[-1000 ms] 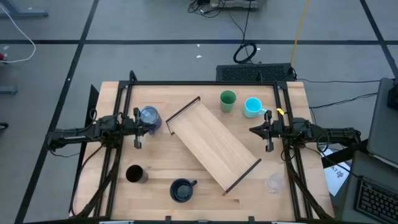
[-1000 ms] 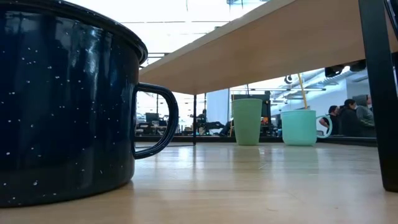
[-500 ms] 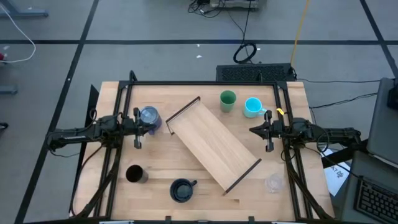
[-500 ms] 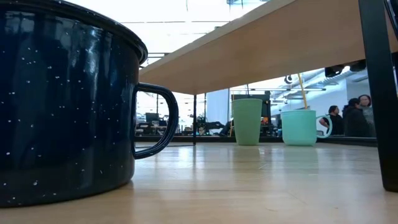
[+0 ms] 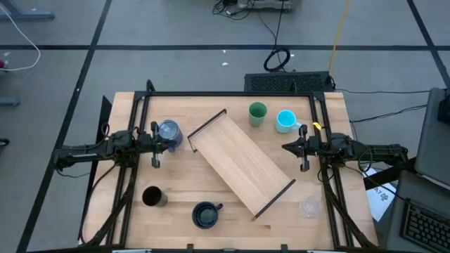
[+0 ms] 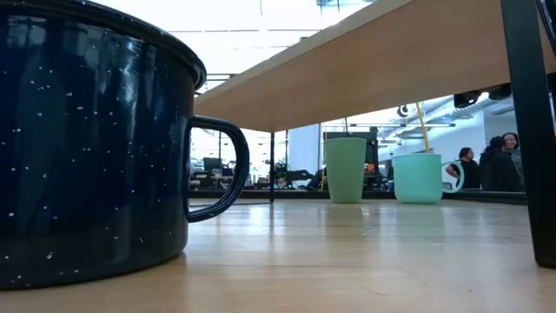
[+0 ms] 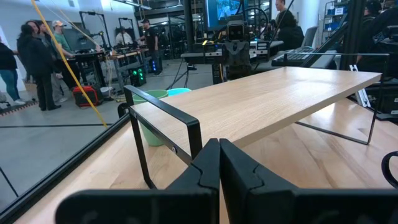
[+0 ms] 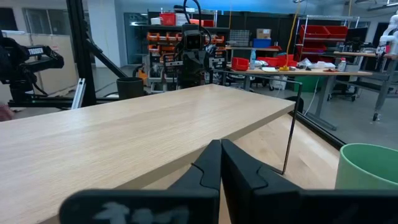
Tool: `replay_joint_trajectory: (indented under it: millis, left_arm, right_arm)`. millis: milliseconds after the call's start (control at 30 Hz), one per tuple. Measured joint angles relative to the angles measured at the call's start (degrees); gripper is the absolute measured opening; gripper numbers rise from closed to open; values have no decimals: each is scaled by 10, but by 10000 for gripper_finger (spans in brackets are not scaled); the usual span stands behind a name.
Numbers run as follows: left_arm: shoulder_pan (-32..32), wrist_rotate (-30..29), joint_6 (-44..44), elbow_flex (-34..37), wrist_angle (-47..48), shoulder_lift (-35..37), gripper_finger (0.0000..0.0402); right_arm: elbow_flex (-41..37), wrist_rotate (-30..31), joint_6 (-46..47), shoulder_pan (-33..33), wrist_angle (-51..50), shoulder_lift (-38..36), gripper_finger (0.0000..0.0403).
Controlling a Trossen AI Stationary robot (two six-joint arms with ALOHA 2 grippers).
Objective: Stack small to large cups/mugs on shelf
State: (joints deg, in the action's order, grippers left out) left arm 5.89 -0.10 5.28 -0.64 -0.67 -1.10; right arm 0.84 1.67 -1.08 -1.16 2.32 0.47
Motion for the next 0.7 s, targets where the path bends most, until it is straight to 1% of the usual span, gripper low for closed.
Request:
replay_joint_trajectory:
  millis: [700]
  left_arm:
    - [0,0,0,0,0,0,5]
  right_arm:
    - [0,0,-7,0,6,0,0]
